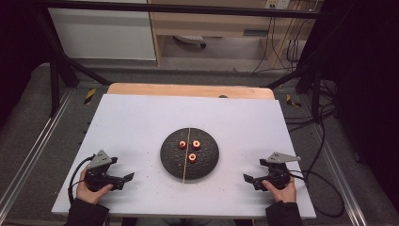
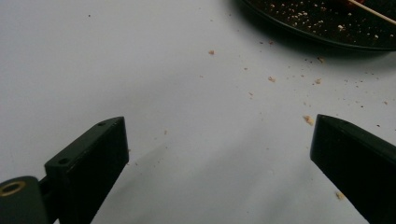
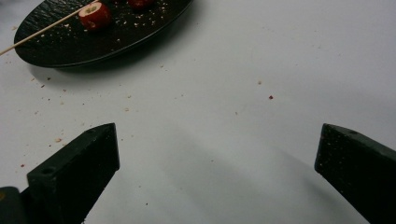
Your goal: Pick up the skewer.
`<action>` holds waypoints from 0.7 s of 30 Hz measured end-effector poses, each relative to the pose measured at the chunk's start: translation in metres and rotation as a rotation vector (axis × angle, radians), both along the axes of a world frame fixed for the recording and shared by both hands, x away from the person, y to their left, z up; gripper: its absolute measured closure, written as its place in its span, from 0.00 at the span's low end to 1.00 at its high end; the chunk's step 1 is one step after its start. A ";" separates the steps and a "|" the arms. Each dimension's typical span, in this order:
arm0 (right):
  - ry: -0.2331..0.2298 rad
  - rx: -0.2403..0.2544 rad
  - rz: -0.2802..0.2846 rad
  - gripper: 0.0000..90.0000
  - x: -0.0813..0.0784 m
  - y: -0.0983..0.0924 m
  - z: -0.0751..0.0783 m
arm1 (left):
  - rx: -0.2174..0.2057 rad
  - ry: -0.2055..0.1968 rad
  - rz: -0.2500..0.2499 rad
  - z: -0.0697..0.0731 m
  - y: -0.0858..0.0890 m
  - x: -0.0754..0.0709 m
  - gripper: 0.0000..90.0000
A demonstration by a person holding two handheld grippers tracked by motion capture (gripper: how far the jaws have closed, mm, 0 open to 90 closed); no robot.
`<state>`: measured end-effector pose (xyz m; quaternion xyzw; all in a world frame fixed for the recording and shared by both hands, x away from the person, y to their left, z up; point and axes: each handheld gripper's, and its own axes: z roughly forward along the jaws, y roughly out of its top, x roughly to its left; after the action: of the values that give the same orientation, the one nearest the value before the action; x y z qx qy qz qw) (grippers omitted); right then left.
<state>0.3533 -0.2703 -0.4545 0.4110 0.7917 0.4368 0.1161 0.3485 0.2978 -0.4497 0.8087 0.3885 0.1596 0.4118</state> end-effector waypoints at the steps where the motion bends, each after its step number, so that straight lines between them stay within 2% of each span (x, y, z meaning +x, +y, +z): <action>1: 0.001 0.002 0.001 0.01 0.000 0.000 0.000 | 0.002 0.002 0.002 0.000 0.000 0.000 0.05; 9: 0.000 0.008 0.001 0.01 0.000 0.000 0.000 | 0.001 0.000 -0.011 0.002 -0.005 -0.001 0.04; 16: 0.000 0.003 0.003 0.01 0.000 0.000 0.000 | 0.018 0.005 -0.019 0.003 -0.012 -0.001 0.04; 21: -0.002 0.004 0.002 0.01 -0.001 0.000 0.000 | 0.004 0.008 -0.025 0.005 -0.017 0.000 0.05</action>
<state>0.3528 -0.2700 -0.4543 0.4102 0.7911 0.4389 0.1155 0.3483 0.2809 -0.4449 0.8149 0.3798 0.1524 0.4105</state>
